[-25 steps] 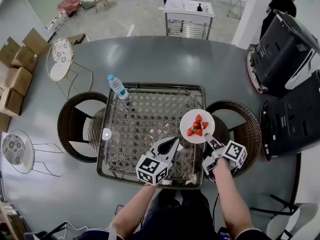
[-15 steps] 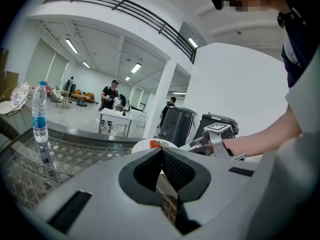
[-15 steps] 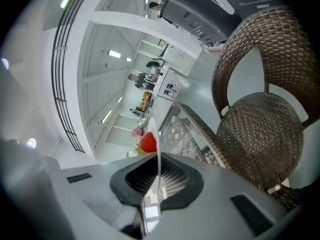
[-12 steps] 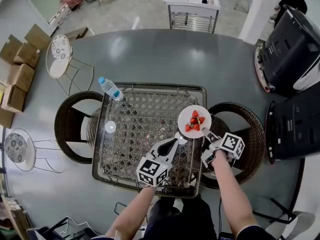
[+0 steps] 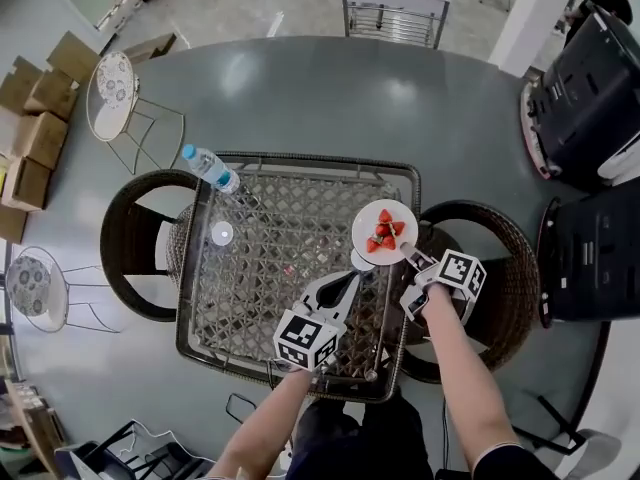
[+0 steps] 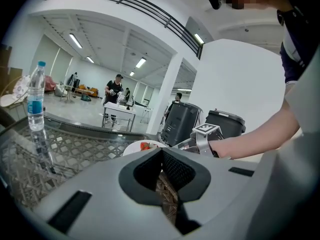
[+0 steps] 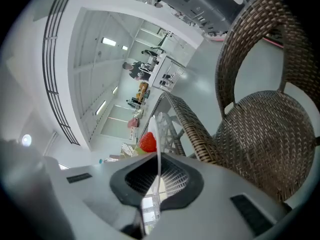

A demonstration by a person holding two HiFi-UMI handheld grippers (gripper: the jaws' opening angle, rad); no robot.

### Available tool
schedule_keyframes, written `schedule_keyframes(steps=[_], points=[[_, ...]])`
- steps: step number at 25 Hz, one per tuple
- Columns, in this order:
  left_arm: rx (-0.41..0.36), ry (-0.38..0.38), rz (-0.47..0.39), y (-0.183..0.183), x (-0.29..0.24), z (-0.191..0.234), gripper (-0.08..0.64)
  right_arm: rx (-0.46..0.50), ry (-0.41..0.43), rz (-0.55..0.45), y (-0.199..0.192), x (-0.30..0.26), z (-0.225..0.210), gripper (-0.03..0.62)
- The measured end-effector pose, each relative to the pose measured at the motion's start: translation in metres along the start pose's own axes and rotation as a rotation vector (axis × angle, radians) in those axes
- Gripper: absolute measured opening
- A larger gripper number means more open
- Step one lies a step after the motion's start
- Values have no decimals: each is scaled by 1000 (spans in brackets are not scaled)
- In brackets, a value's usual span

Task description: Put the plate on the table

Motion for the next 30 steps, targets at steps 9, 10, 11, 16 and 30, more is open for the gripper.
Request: schedule_keyframes(steps=[9, 10, 11, 16, 30], points=[[24, 2, 9, -3, -12, 5, 6, -3, -11, 32, 6, -13, -10, 14], [26, 2, 10, -3, -13, 6, 6, 0, -12, 35, 6, -13, -11, 14], [28, 1, 12, -4, -13, 6, 6, 4, -14, 37, 6, -14, -11, 14], [35, -7, 19, -5, -14, 6, 6, 17, -56, 52, 6, -14, -14, 14], [50, -26, 18, -4, -12, 8, 6, 194, -339, 77, 8, -16, -10, 44]])
Point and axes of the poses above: the fingertips, and each gripper's own axes: x backward along the fingers, z to its left, y out of its top, the point moved 4 cm from there along x, backward along the fingers, and after that the axes turned 6 degrees about x, right-handed, at the moved point
